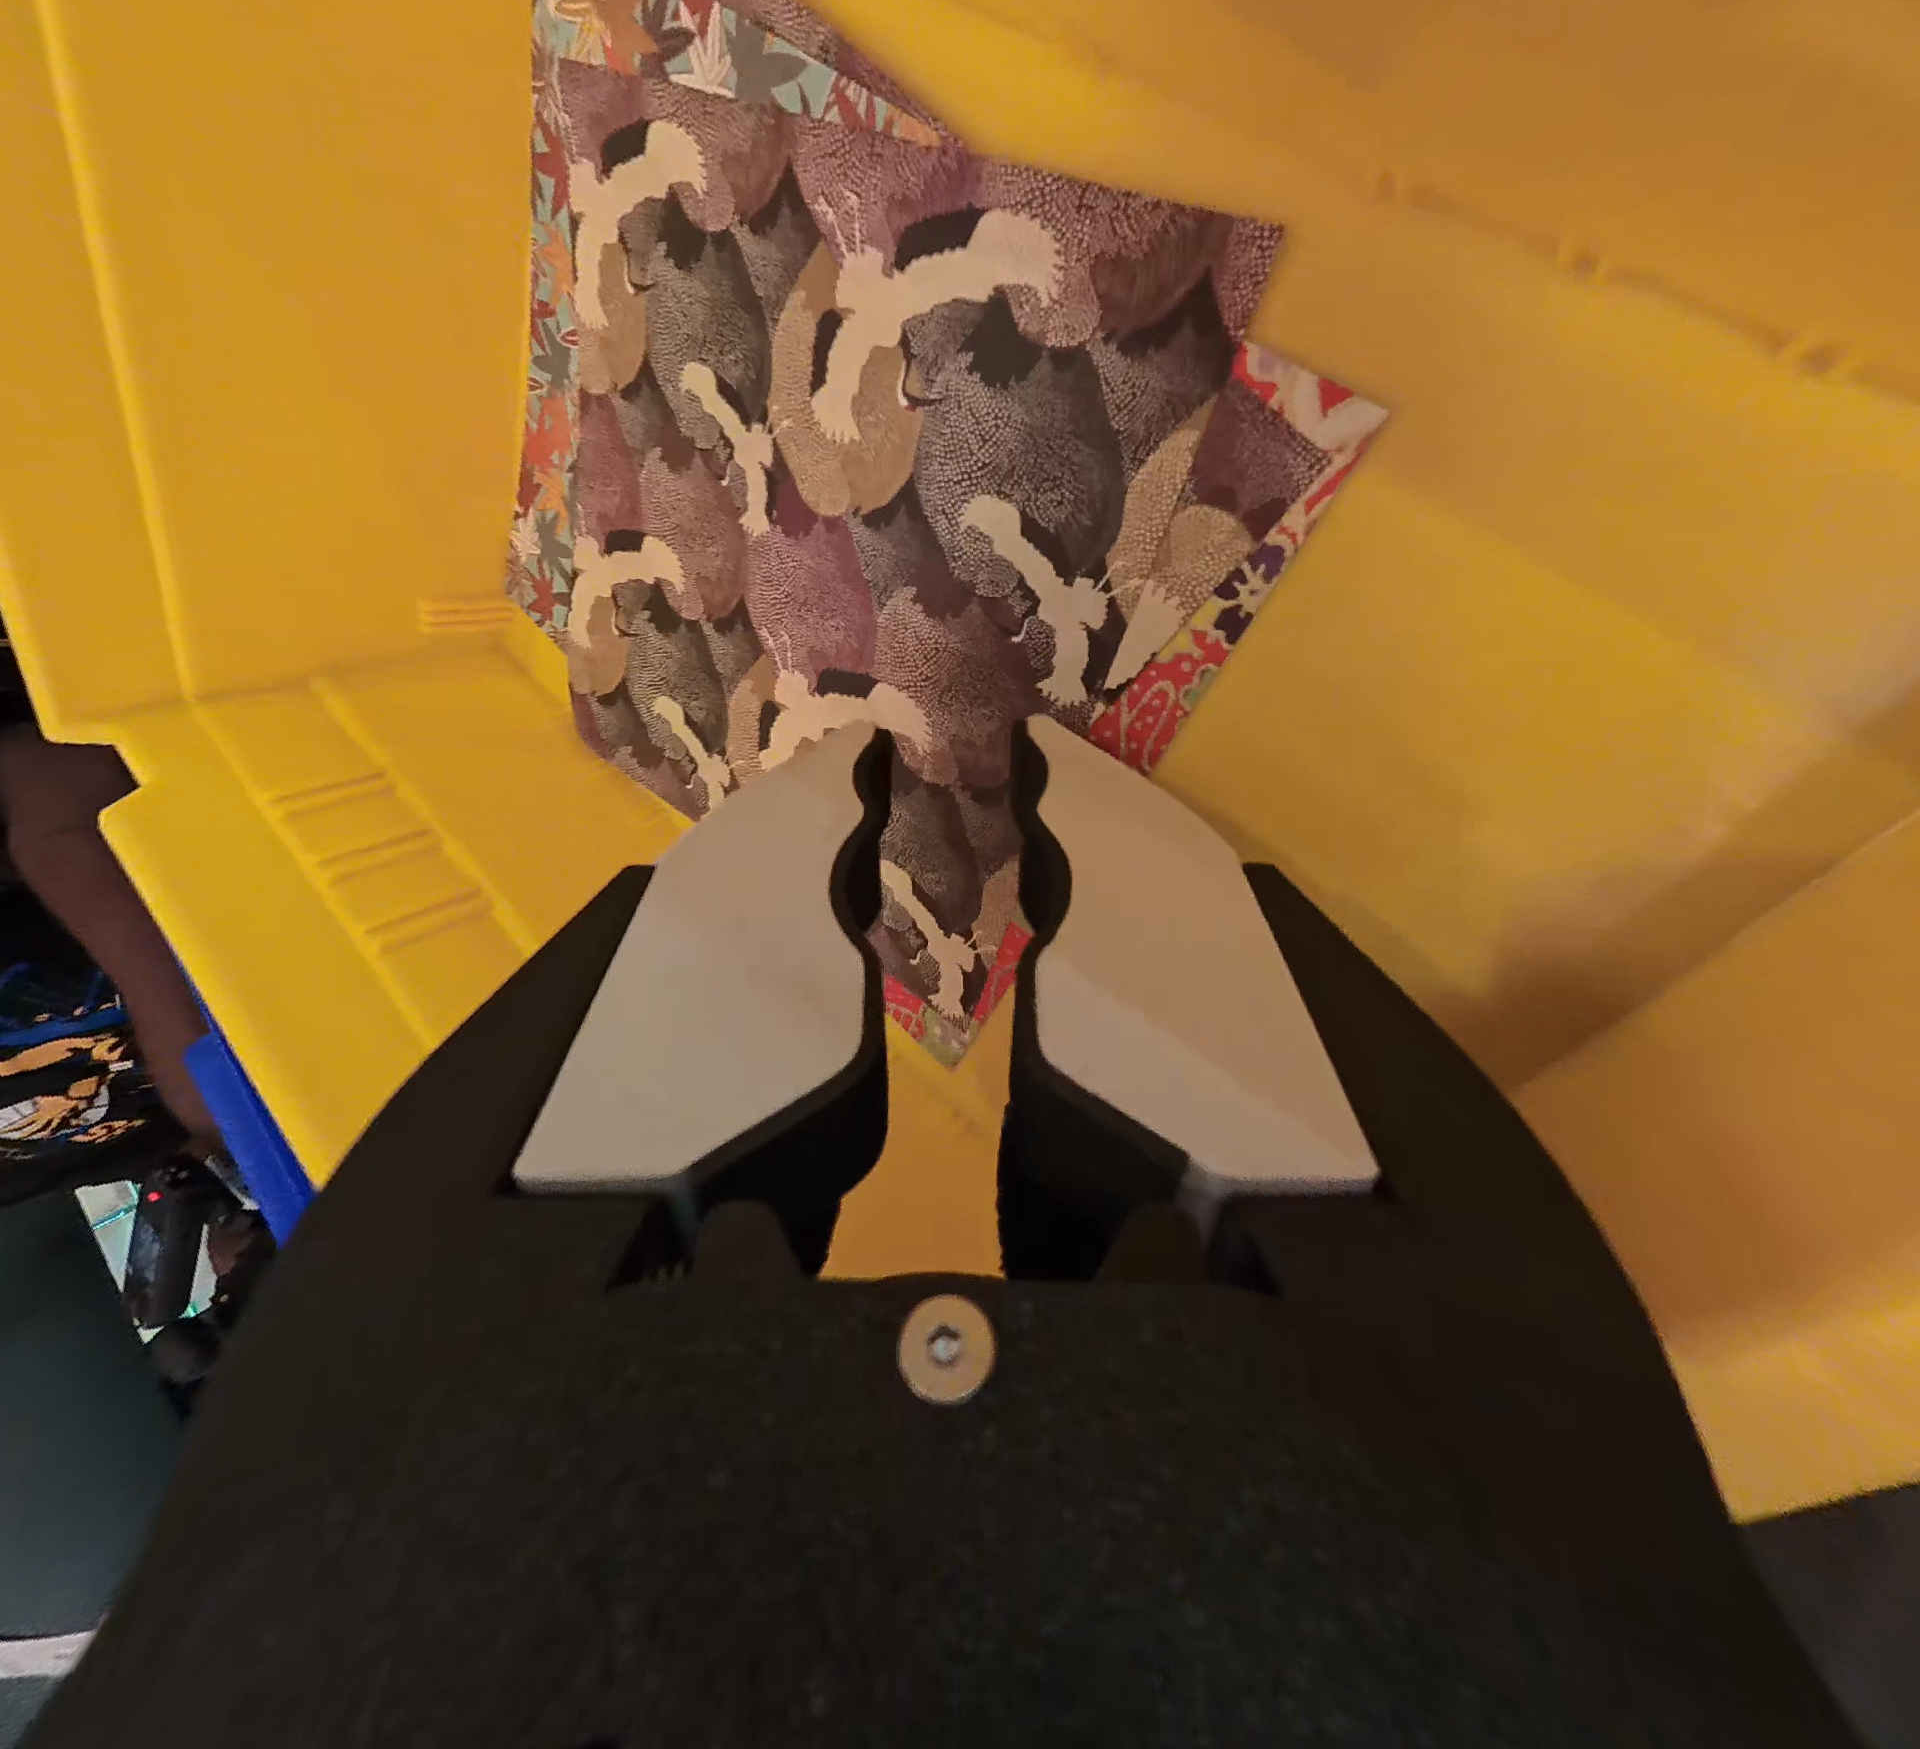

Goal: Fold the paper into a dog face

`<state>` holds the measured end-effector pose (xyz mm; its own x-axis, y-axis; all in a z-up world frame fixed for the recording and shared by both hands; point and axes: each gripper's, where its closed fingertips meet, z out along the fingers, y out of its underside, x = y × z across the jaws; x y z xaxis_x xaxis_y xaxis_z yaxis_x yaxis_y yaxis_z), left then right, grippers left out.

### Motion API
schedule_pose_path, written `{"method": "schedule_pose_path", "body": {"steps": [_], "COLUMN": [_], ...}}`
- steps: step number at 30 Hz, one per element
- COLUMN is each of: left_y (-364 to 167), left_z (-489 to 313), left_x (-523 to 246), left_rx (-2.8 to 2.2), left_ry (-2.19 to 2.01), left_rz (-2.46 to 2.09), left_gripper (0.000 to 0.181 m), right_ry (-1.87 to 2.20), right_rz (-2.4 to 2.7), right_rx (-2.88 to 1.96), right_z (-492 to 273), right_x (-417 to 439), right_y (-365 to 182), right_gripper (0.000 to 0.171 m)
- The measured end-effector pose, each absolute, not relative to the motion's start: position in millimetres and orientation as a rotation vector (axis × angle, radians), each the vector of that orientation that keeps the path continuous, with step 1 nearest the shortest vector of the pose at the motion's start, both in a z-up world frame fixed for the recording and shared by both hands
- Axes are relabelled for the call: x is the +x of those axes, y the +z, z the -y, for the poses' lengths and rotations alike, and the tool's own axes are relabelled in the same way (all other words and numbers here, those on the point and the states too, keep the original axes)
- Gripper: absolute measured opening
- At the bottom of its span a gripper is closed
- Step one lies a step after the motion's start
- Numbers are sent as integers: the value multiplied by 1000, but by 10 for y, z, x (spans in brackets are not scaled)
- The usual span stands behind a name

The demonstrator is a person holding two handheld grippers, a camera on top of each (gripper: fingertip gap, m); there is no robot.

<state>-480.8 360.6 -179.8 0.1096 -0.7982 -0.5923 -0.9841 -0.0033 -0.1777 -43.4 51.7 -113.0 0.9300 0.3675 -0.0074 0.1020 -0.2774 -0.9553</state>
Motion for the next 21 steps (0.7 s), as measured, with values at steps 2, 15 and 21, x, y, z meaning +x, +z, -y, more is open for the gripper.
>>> {"method": "schedule_pose_path", "body": {"steps": [2,15,21], "left_y": [-1797,-1798,-1879], "left_z": [-3617,-3569,-3509], "left_x": [-4799,-4600,-4599], "left_rx": [-1844,-2116,-2319], "left_ry": [428,-15,-206], "left_rz": [-1707,-1476,-1407], "left_gripper": [20,76,64], "right_ry": [265,279,280], "right_rz": [350,331,338], "right_rx": [-1848,-1852,-1859], "right_z": [-515,-525,-525], "right_x": [-440,-414,-431], "right_y": [-1134,-1141,-1155], "right_gripper": [25,25,25]}}
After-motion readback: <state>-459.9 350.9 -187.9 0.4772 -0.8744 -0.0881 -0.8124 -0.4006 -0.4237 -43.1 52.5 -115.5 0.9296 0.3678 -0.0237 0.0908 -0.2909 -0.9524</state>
